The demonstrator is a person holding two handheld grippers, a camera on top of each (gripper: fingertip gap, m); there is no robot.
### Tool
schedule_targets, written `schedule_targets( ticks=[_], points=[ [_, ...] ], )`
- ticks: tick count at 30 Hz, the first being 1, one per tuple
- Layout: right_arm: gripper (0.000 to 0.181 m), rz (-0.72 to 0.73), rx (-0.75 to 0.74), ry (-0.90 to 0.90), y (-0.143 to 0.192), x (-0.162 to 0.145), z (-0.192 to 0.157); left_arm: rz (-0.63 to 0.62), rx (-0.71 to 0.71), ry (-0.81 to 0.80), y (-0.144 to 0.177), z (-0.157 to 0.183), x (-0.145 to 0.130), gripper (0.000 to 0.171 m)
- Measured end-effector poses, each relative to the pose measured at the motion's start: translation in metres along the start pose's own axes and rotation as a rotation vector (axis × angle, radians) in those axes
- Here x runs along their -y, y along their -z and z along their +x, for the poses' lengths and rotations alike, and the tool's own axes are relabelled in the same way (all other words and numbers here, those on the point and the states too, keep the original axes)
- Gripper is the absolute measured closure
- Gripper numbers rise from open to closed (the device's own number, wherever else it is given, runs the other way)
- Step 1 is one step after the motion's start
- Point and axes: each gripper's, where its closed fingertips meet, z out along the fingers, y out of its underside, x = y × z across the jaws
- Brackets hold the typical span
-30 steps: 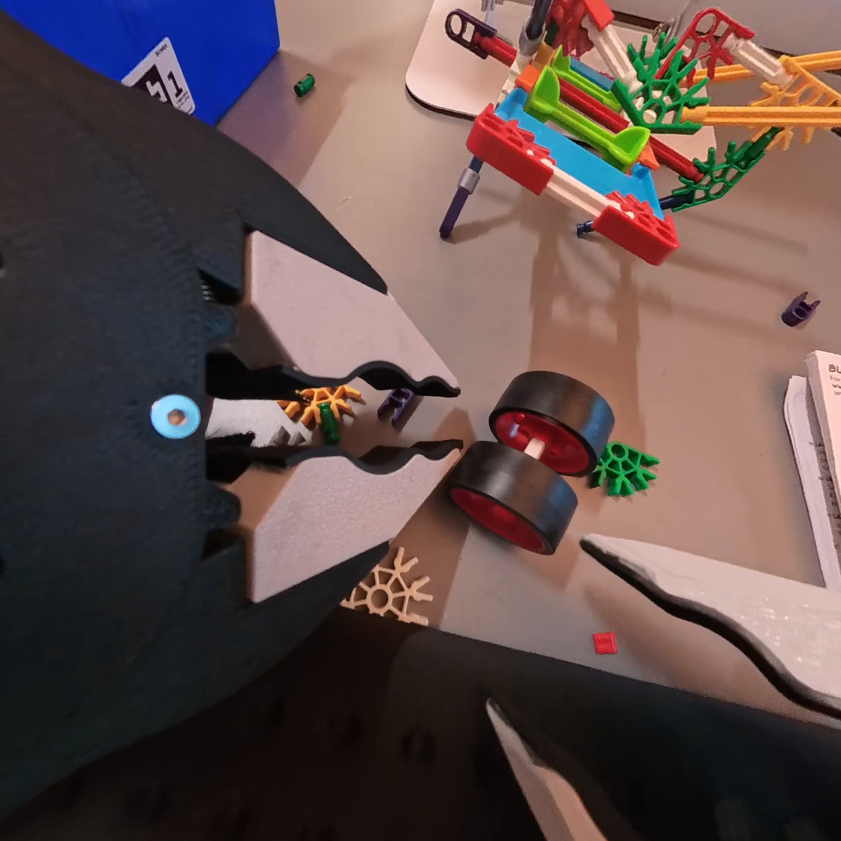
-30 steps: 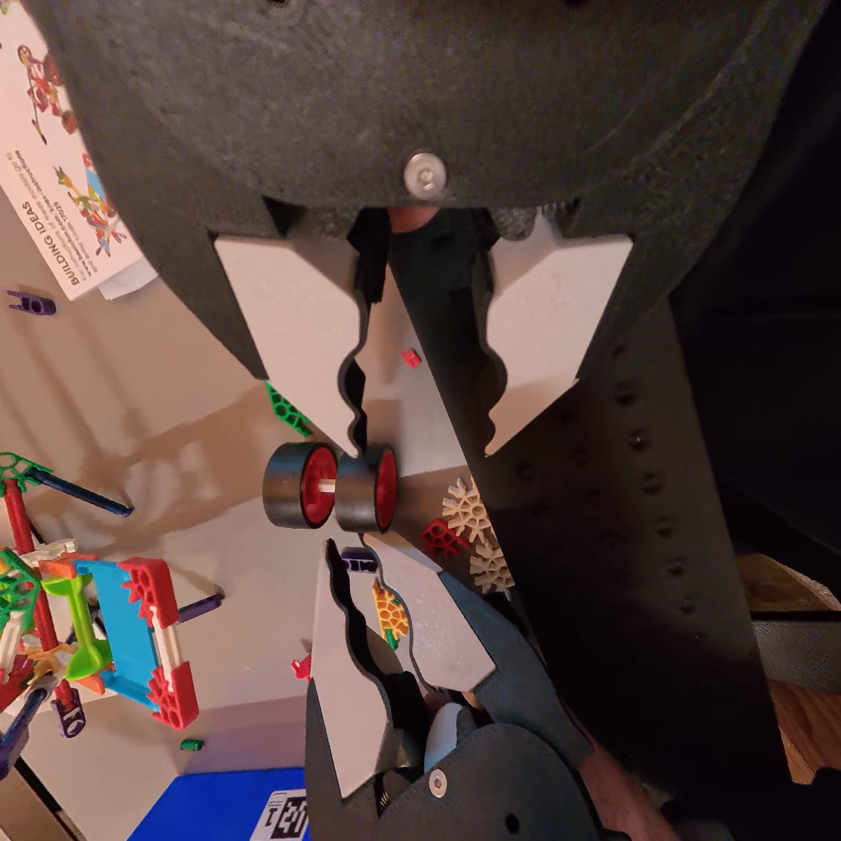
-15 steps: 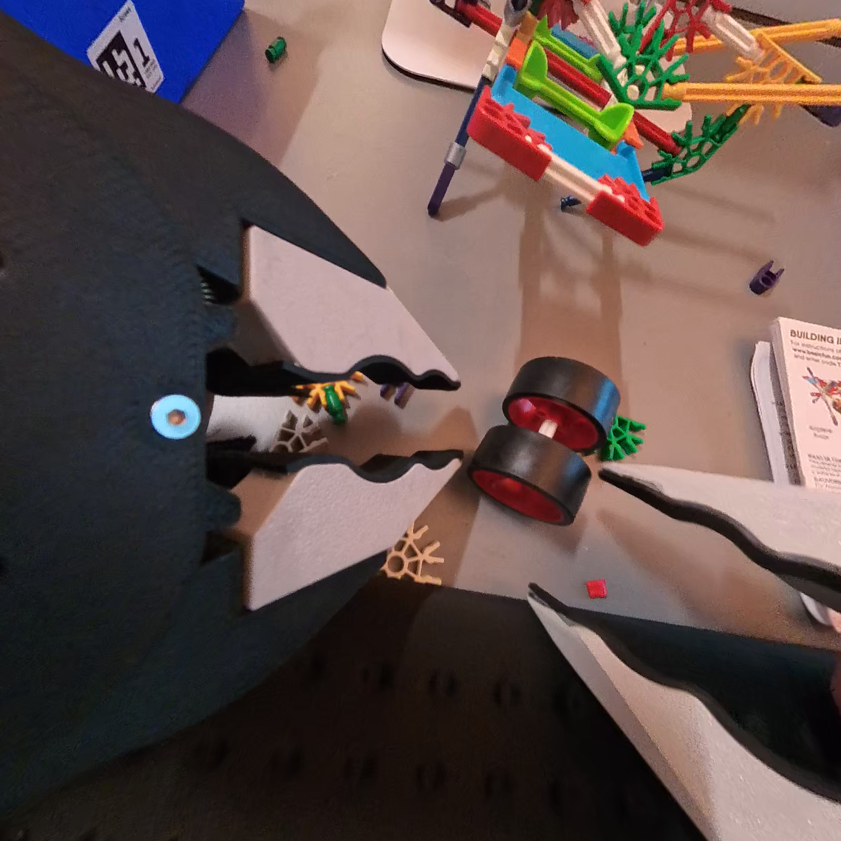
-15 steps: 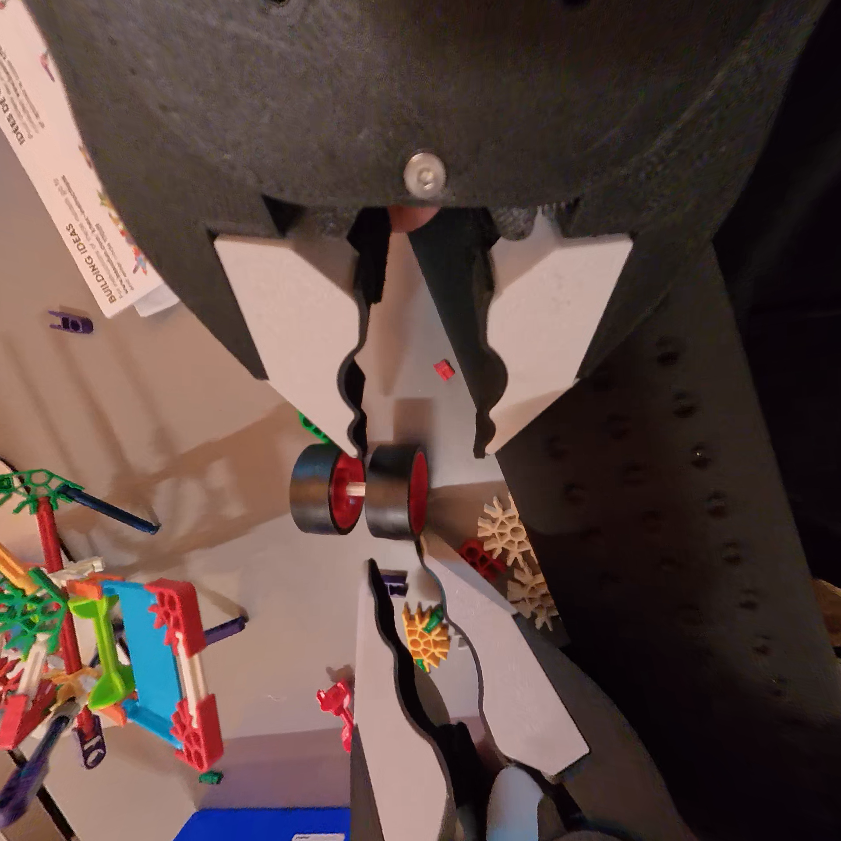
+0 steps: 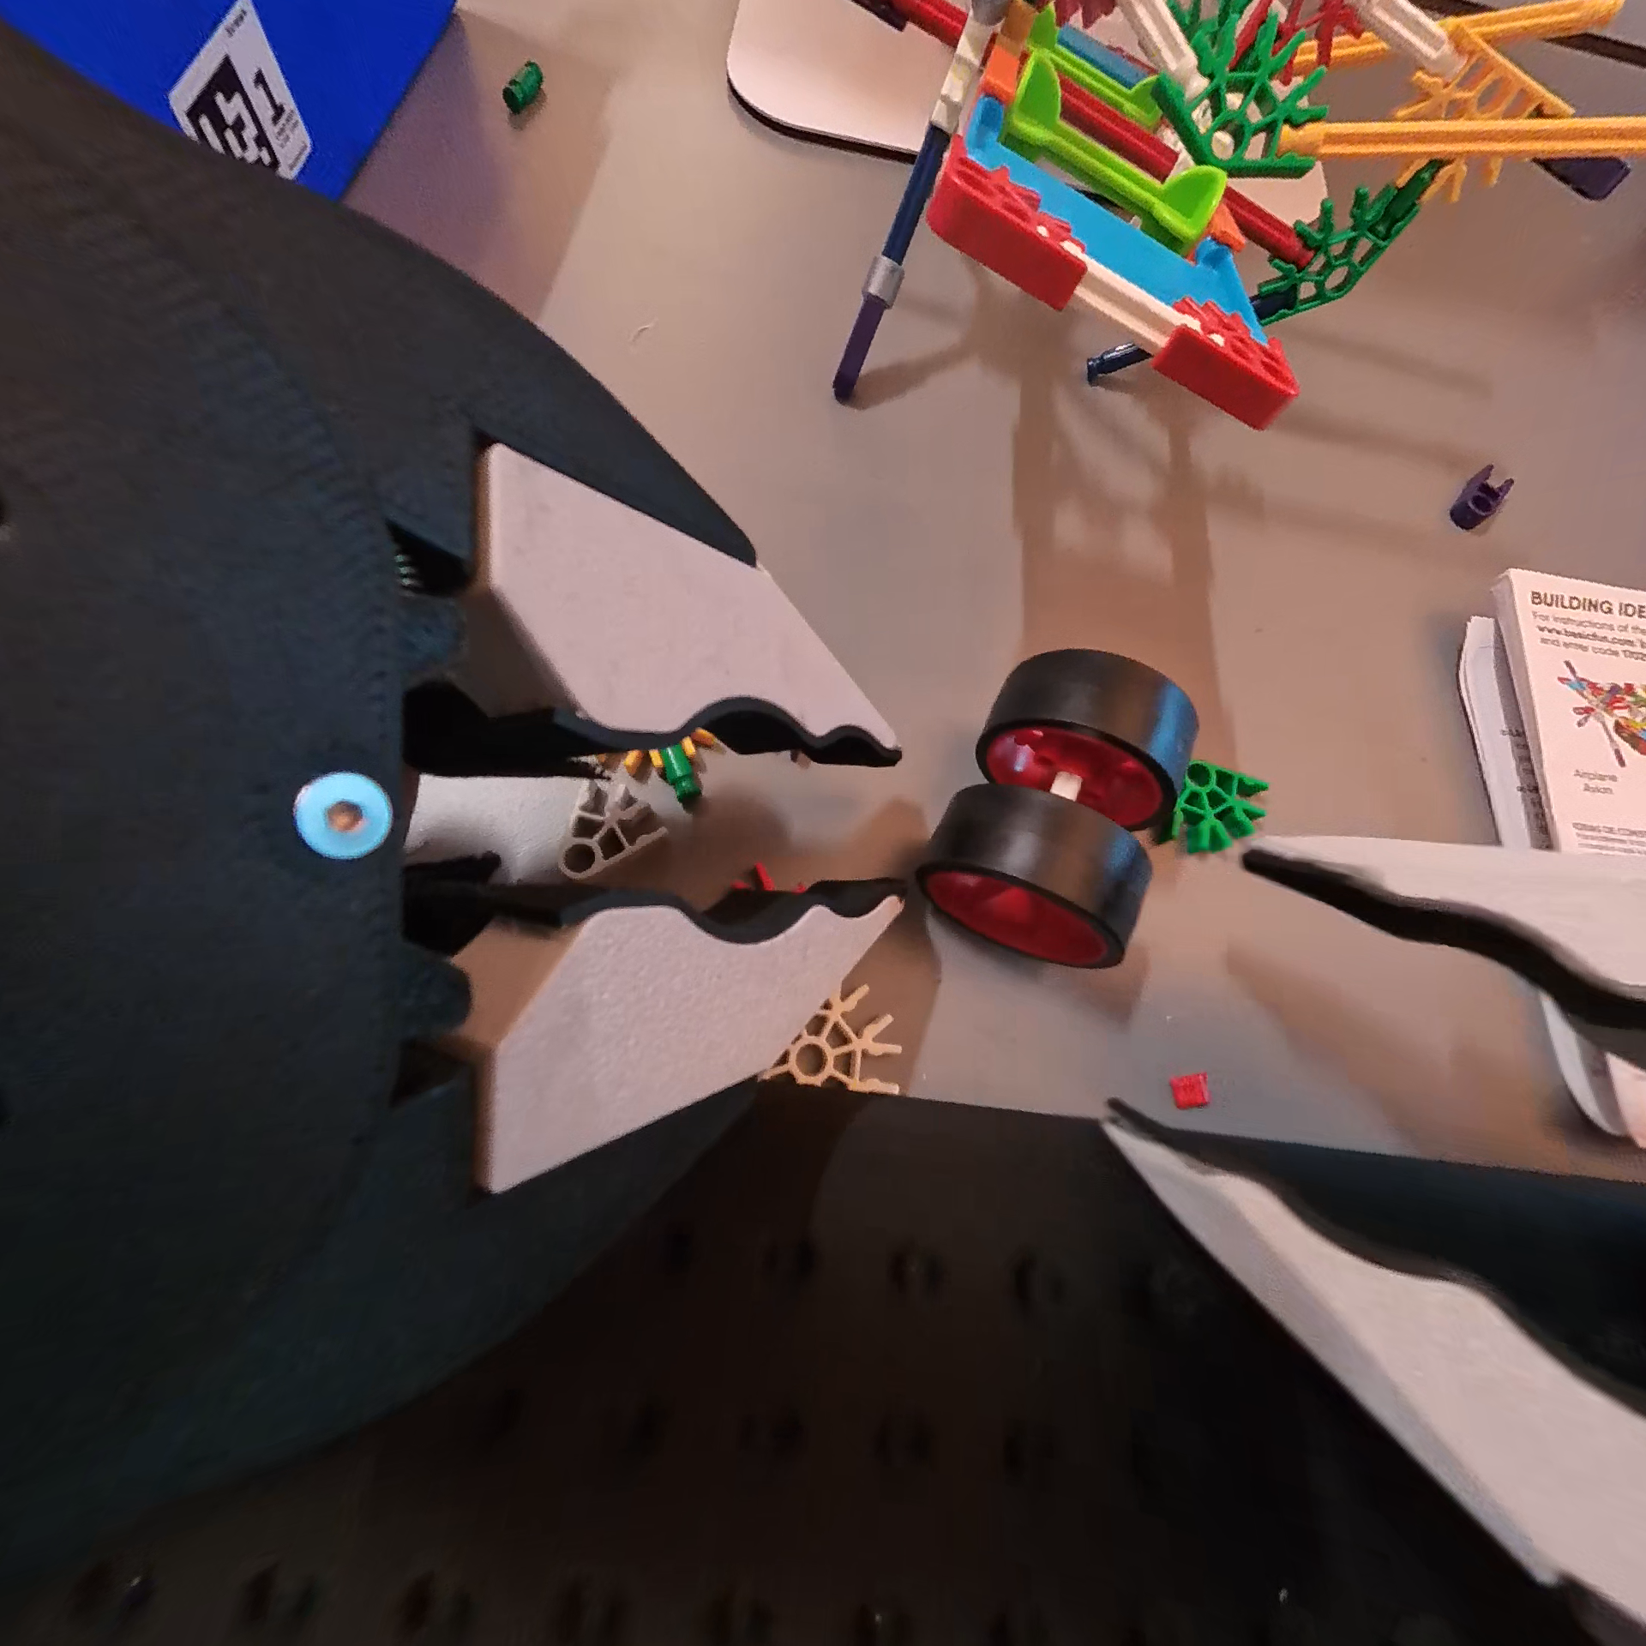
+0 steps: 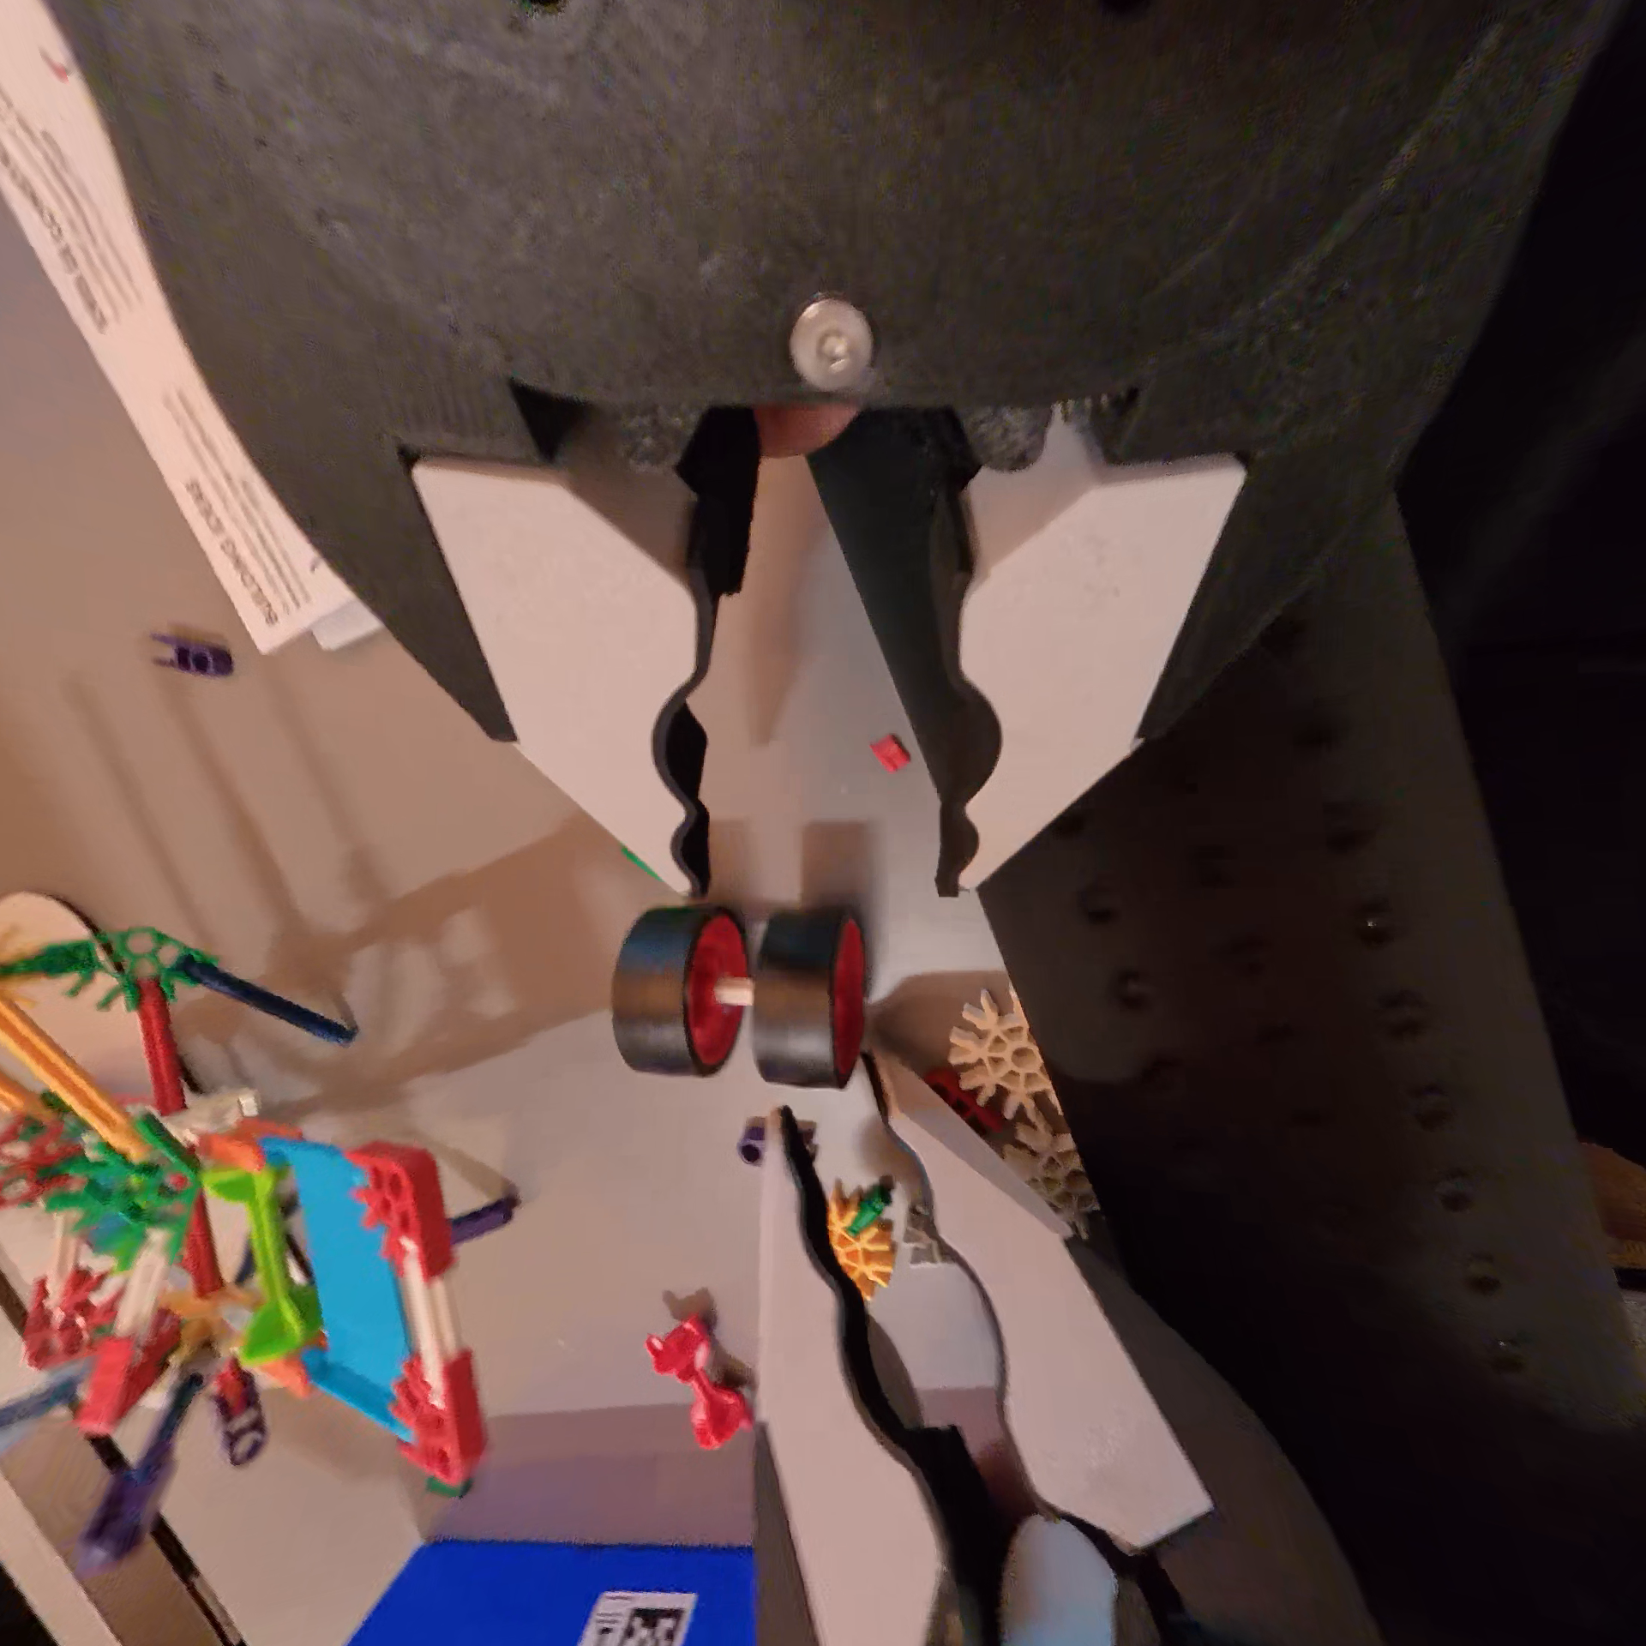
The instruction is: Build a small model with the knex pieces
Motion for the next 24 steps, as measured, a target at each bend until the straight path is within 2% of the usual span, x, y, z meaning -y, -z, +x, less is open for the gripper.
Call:
schedule_targets(
  ticks=[4, 7, 13, 17, 24],
  points=[
    [0.141, 0.014, -0.014, -0.105, 0.012, -0.008, 0.021, 0.009, 0.001, 0.0, 0.0, 0.0, 0.002, 0.148],
    [0.143, 0.011, 0.0, -0.168, 0.009, -0.011, 0.032, 0.017, -0.006, -0.006, 0.0, 0.003, 0.004, 0.148],
    [0.144, -0.135, -0.04, -0.127, -0.016, -0.029, 0.045, 0.027, -0.007, -0.022, 0.002, 0.006, 0.006, 0.147],
    [0.164, -0.17, -0.015, -0.108, -0.025, -0.03, 0.04, 0.024, 0.001, -0.033, 0.006, 0.008, 0.004, 0.147],
    [0.168, -0.188, -0.019, -0.092, -0.021, -0.033, 0.041, 0.052, 0.078, -0.047, 0.048, 0.009, 0.001, 0.148]
  ],
)
